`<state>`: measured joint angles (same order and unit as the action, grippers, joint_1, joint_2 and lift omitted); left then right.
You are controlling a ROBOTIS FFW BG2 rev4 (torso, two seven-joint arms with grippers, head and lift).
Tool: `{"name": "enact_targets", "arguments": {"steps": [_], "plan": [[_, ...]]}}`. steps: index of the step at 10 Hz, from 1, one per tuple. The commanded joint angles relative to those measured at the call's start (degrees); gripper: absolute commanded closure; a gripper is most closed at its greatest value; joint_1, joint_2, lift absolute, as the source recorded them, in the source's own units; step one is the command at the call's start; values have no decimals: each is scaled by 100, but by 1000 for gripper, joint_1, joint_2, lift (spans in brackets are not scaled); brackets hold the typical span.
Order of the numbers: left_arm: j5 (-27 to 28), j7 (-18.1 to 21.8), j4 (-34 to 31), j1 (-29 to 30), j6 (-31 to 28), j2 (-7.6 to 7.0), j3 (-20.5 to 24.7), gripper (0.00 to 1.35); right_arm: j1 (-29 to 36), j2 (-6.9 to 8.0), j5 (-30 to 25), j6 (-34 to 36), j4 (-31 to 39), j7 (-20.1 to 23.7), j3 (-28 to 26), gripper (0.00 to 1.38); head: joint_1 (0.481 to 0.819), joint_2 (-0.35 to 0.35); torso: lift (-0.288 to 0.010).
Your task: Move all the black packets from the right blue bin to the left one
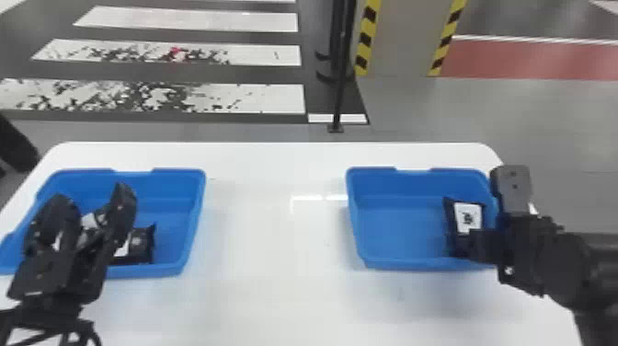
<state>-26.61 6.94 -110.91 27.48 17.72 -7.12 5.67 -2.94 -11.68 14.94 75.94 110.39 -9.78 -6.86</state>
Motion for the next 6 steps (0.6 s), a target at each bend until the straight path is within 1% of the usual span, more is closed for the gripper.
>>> {"name": "enact_targets", "arguments": {"steps": [1,3,4,5,6], "plan": [[-1,0,3,8,0,0,-7,182,83,-1,220,-380,49,161,0,1170,695,-52,-168],[-1,0,3,8,42,9,-18,186,223,-10,574,-1477,-106,785,-23,1170,695,-15,-168],[-35,0,3,22,141,18,-41,186,378,-10,802,-1885,-49,1075,-80,1170,695,6,-168],[-81,0,3,36,267,18,-76,183,603,-10,1065,-2208,190,1400,-125,1170,695,16,-168],[-149,0,3,36,281,18,-110,186,800,-10,1282,-2419,598,1681,-125,1170,695,36,-168]]}}
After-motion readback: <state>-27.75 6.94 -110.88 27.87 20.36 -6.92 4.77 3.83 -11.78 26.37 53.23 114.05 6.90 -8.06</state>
